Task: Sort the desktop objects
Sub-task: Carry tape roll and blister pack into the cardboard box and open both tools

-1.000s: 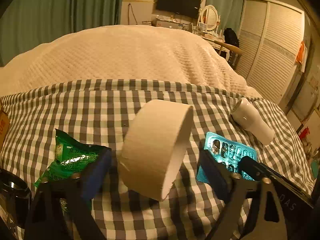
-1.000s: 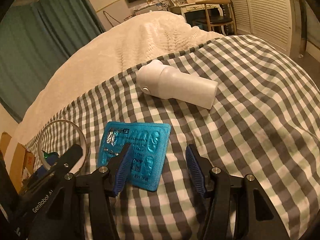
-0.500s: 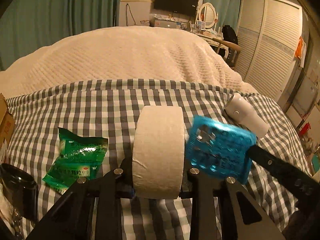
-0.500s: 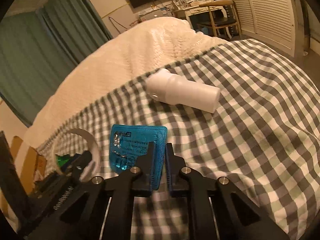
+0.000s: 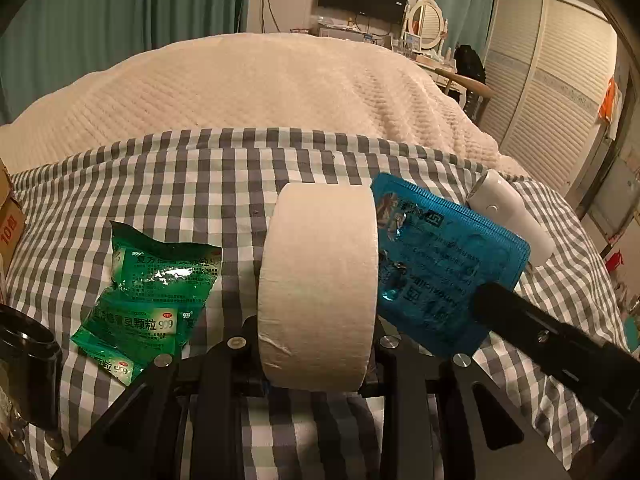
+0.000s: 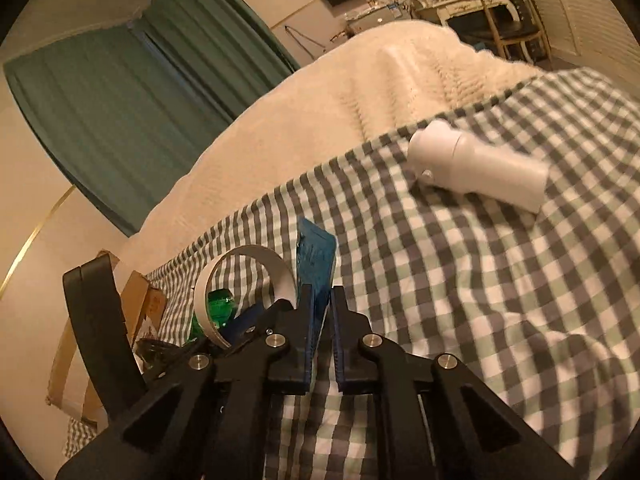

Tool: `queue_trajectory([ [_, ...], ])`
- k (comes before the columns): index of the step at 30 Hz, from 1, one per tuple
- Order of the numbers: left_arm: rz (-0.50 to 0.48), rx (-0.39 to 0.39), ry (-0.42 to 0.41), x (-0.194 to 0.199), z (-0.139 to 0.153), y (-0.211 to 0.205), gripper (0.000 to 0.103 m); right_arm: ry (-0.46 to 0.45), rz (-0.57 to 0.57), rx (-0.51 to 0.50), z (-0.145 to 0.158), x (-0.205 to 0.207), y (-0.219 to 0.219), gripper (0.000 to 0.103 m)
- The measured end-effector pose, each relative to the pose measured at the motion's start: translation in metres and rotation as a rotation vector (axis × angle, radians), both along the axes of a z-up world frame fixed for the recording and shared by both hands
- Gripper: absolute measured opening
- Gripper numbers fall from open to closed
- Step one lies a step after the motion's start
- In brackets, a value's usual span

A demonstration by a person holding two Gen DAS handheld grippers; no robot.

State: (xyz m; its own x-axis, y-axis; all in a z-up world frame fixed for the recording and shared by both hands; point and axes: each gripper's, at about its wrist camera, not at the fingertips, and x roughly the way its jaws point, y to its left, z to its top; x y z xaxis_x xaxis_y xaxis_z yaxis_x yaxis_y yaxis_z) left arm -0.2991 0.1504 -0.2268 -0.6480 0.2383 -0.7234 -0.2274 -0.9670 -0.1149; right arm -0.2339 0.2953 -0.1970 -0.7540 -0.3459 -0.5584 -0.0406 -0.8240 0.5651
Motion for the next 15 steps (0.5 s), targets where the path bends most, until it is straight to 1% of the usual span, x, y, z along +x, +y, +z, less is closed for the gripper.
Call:
queue_trajectory([
  [3,0.000,0.006,0.005,0.000,-0.001,0.003,0.029,-0.009,0.012,-0.021,-0.004,-0.003,-0.004,0.010],
  [6,0.002,0.013,0.008,0.002,-0.002,0.002,0.029,-0.006,0.031,0.025,-0.001,-0.006,-0.012,0.016],
  [7,0.004,0.014,0.008,0.004,-0.001,-0.001,0.029,-0.006,0.031,0.025,-0.001,-0.006,-0.012,0.016],
  [8,0.007,0.018,0.009,0.006,-0.001,-0.005,0.029,0.003,0.036,0.044,0.001,-0.005,-0.016,0.013],
  [9,0.009,0.022,0.008,0.007,0.000,-0.007,0.029,0.007,0.038,0.073,0.004,-0.003,-0.019,0.007],
  [11,0.016,0.026,0.010,0.011,0.001,-0.012,0.029,0.021,0.045,0.135,0.010,-0.001,-0.025,0.007],
  [15,0.037,0.029,0.027,0.023,0.009,-0.028,0.029,0.036,0.044,0.204,0.014,0.003,-0.034,0.007],
])
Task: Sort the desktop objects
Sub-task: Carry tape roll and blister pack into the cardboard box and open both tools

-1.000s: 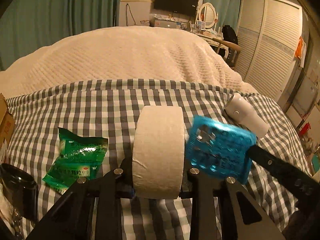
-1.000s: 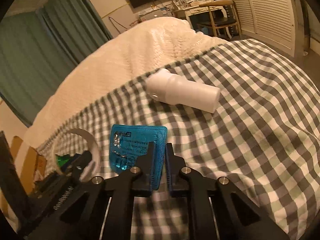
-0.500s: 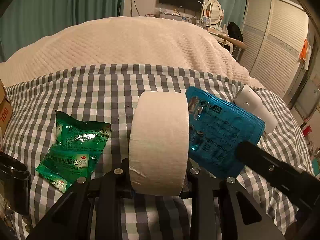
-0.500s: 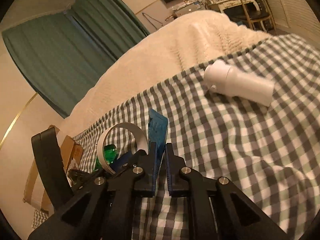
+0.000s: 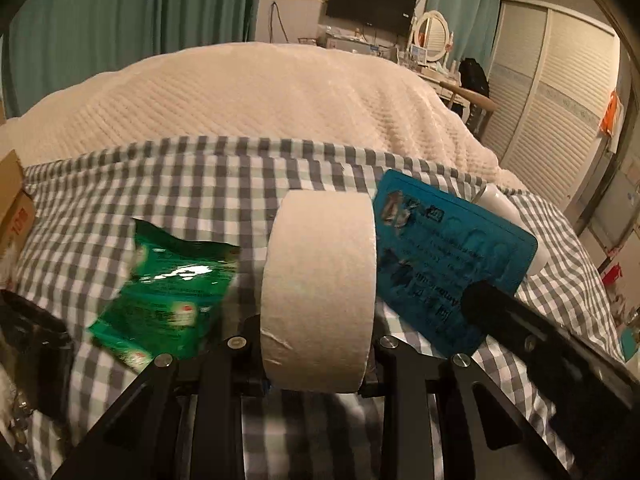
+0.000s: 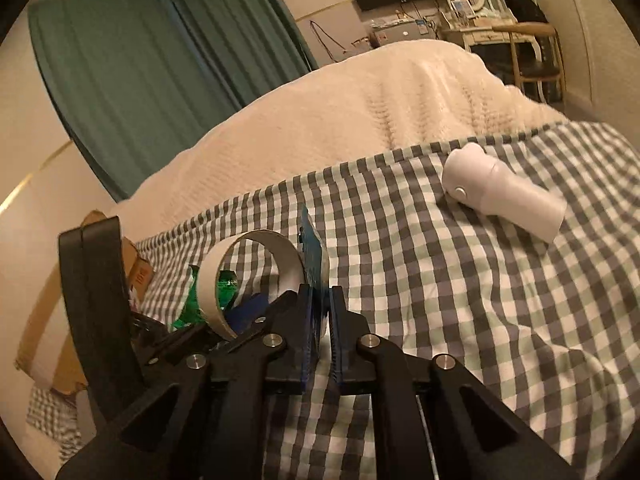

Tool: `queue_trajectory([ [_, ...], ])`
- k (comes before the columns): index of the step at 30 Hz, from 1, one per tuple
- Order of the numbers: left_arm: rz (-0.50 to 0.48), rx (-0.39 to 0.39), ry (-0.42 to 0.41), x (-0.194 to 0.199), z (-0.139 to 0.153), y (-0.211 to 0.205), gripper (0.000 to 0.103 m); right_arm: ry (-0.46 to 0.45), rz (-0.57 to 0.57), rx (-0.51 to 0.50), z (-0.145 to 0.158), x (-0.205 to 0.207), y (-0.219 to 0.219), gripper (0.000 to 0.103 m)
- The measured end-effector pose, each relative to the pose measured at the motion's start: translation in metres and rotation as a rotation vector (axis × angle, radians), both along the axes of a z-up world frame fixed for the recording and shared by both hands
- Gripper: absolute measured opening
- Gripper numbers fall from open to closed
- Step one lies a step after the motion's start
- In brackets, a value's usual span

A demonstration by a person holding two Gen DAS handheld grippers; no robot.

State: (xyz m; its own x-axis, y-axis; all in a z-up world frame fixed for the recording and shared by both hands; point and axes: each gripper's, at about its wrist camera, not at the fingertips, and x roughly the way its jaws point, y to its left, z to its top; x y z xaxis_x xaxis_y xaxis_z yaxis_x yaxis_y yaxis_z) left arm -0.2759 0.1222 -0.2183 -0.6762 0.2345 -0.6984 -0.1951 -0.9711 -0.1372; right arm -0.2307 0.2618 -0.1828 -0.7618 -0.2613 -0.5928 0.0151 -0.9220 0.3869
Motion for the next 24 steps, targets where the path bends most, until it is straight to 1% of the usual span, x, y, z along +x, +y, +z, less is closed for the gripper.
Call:
queue_trajectory([
  [4,0.035,-0.003,-0.020,0.014,0.012,-0.025,0.028,0.009,-0.014,0.022,0.004,-0.001,0.002,0.007],
  [6,0.057,-0.005,-0.011,0.024,0.022,-0.037,0.028,0.009,-0.017,0.047,0.010,0.000,0.000,0.007],
  [10,0.082,0.000,0.024,0.051,0.048,-0.057,0.028,0.041,-0.028,0.130,0.036,0.014,-0.012,0.007],
  [12,0.088,0.006,0.034,0.067,0.060,-0.065,0.028,0.056,-0.020,0.174,0.050,0.029,-0.021,0.007],
  [14,0.091,0.036,0.043,0.084,0.073,-0.075,0.028,0.056,-0.015,0.184,0.062,0.050,-0.029,0.007],
  [16,0.092,0.047,0.056,0.097,0.086,-0.078,0.028,0.043,0.006,0.203,0.071,0.069,-0.038,0.007],
  [19,0.098,0.091,0.080,0.115,0.110,-0.088,0.028,0.030,0.030,0.239,0.088,0.095,-0.051,0.007],
  [21,0.103,0.121,0.108,0.122,0.131,-0.092,0.028,0.044,0.039,0.256,0.107,0.112,-0.060,0.007],
  [24,0.110,0.142,0.161,0.138,0.164,-0.104,0.028,0.087,0.040,0.313,0.139,0.133,-0.079,0.007],
])
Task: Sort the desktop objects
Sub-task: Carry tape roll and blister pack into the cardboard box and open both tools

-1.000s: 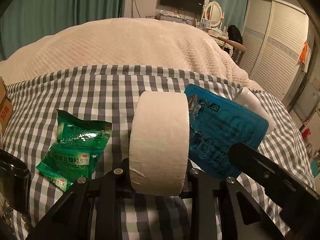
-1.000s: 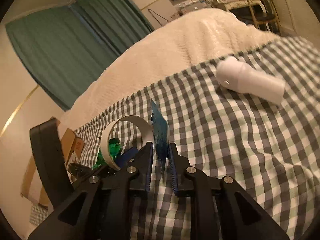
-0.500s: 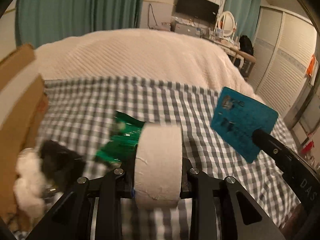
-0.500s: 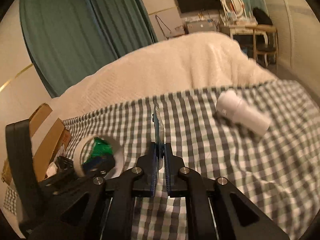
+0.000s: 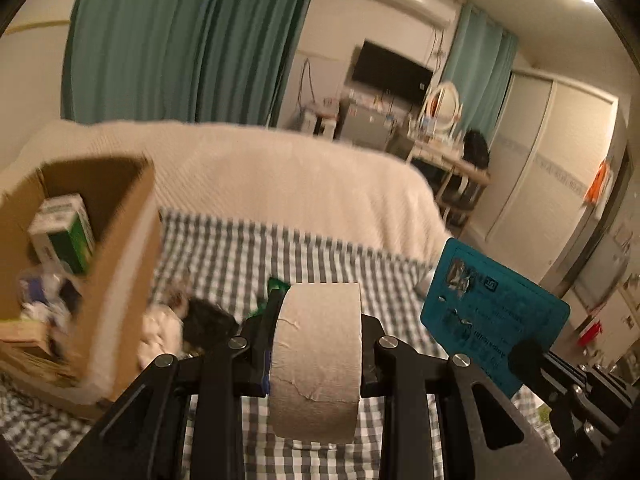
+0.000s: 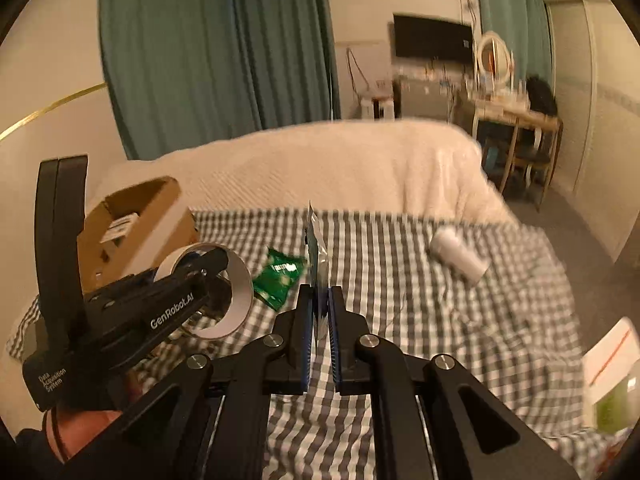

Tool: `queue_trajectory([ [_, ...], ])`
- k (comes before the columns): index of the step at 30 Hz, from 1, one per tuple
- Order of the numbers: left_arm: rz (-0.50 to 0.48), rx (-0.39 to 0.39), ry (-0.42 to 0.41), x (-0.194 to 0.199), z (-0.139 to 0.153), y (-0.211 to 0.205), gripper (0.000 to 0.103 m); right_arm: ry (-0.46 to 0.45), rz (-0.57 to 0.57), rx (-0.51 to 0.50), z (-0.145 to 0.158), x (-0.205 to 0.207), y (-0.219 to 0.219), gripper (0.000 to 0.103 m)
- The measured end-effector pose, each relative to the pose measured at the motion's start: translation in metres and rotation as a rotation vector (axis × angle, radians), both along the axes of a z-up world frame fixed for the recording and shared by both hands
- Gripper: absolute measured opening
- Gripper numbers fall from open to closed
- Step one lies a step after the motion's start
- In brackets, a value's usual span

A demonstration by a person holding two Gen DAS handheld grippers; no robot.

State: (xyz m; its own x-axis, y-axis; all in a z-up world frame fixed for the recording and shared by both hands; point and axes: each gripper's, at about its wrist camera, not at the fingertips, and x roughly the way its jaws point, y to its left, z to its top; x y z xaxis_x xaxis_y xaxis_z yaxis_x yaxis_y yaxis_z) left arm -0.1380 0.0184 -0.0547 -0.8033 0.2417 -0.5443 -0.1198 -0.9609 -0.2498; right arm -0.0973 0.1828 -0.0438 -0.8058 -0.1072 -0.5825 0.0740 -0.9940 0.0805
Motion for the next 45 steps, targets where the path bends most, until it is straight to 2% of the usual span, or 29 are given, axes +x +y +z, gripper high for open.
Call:
queue_trajectory([
  [5,0.040,0.032,0.070,0.022,0.044,-0.033,0.028,0.077,0.029,0.073,0.049,0.030,-0.034,0.007],
  [9,0.085,0.049,0.107,0.034,0.064,-0.066,0.028,0.124,0.062,0.108,0.078,0.047,-0.065,0.007],
  [14,0.178,0.073,0.128,0.039,0.075,-0.116,0.028,0.142,0.130,0.111,0.097,0.051,-0.104,0.007],
  [18,0.327,0.040,0.142,0.041,0.079,-0.166,0.028,0.136,0.202,0.104,0.103,0.043,-0.145,0.007],
  [22,0.438,0.014,0.108,0.030,0.068,-0.211,0.028,0.110,0.302,0.096,0.098,0.015,-0.195,0.007],
  [24,0.468,-0.005,0.077,0.020,0.054,-0.228,0.028,0.094,0.321,0.087,0.094,0.007,-0.203,0.007],
  [27,0.487,-0.019,-0.003,0.002,0.024,-0.249,0.028,0.034,0.370,0.053,0.078,-0.017,-0.229,0.007],
  [28,0.486,-0.021,-0.017,-0.002,0.017,-0.252,0.028,-0.012,0.397,0.035,0.064,-0.034,-0.246,0.007],
  [33,0.467,-0.054,-0.113,-0.022,-0.017,-0.261,0.030,-0.099,0.410,0.009,0.034,-0.068,-0.261,0.007],
  [34,0.469,-0.062,-0.131,-0.025,-0.021,-0.262,0.036,-0.112,0.403,0.003,0.029,-0.075,-0.261,0.007],
  [35,0.470,-0.064,-0.139,-0.026,-0.023,-0.260,0.054,-0.123,0.396,-0.001,0.025,-0.079,-0.260,0.007],
  [36,0.473,-0.066,-0.144,-0.026,-0.023,-0.258,0.066,-0.129,0.389,-0.006,0.022,-0.081,-0.261,0.007],
  [37,0.480,-0.069,-0.137,-0.024,-0.022,-0.256,0.082,-0.128,0.386,-0.013,0.020,-0.083,-0.257,0.008],
  [38,0.486,-0.073,-0.124,-0.022,-0.020,-0.255,0.087,-0.129,0.386,-0.020,0.021,-0.085,-0.254,0.011],
  [40,0.485,-0.087,-0.107,-0.016,-0.010,-0.248,0.087,-0.123,0.377,-0.025,0.022,-0.085,-0.248,0.030],
  [45,0.464,-0.137,-0.066,0.001,0.022,-0.221,0.087,-0.068,0.347,-0.047,0.045,-0.067,-0.232,0.033],
])
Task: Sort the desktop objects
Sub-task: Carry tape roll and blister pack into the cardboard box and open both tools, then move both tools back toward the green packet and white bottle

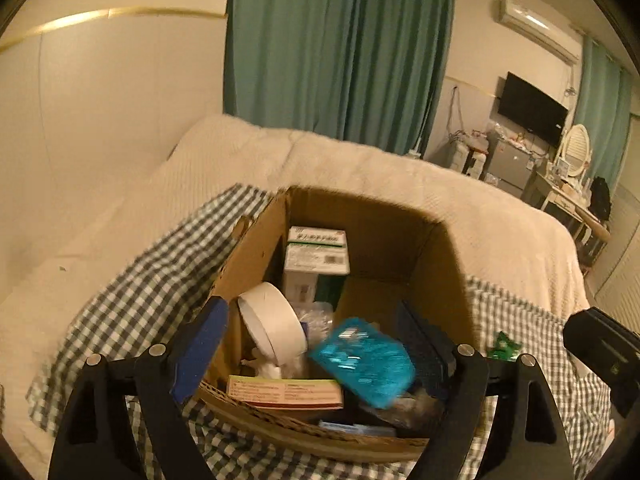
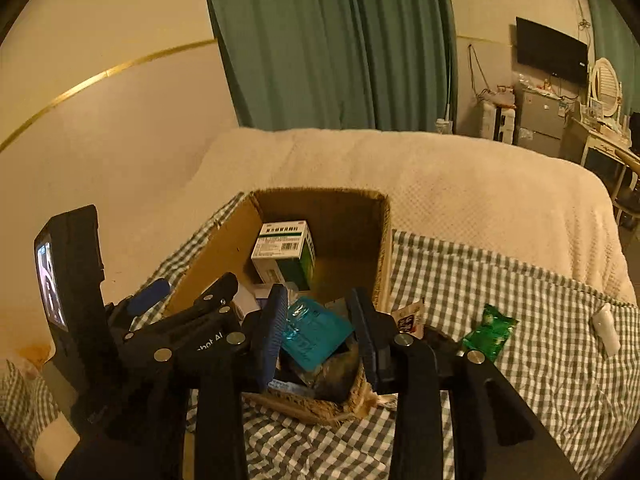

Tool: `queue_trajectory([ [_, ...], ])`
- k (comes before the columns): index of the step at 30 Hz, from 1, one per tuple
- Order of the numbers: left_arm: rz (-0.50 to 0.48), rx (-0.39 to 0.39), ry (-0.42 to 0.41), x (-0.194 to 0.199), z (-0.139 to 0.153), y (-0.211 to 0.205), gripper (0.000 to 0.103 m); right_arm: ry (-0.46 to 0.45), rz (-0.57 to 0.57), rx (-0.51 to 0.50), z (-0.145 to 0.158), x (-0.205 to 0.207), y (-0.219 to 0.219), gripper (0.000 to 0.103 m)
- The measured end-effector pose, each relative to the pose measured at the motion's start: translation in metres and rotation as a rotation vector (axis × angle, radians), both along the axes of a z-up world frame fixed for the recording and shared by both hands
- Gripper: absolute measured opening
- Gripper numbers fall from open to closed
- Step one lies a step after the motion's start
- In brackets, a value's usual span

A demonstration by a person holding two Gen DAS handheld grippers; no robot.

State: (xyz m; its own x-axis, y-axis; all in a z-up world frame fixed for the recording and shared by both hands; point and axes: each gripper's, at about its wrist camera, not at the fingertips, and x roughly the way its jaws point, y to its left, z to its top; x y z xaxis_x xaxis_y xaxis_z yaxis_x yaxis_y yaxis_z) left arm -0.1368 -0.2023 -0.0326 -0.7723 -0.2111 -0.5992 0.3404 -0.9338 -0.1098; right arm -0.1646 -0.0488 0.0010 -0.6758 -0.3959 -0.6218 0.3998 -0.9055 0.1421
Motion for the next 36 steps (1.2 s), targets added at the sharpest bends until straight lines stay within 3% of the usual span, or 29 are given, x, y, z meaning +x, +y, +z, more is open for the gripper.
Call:
queue_trajectory([
  [8,-0.112,-0.051,0.101,0.036,0.059,0.077,0.096,0.118,-0.119,0.031,0.047,0.061,0.068,0.033],
  [17,-0.258,-0.067,0.136,0.060,0.087,0.153,0.096,0.205,-0.278,0.041,0.086,0.112,0.150,0.035],
  [25,-0.321,-0.044,0.082,0.048,0.062,0.183,0.097,0.216,-0.363,0.058,0.079,0.126,0.195,0.038],
  [31,-0.349,-0.067,-0.001,0.027,0.024,0.210,0.097,0.160,-0.404,0.024,0.043,0.115,0.224,0.038],
  [36,-0.386,-0.041,-0.036,0.011,-0.009,0.225,0.097,0.102,-0.431,0.015,0.012,0.097,0.244,0.040],
])
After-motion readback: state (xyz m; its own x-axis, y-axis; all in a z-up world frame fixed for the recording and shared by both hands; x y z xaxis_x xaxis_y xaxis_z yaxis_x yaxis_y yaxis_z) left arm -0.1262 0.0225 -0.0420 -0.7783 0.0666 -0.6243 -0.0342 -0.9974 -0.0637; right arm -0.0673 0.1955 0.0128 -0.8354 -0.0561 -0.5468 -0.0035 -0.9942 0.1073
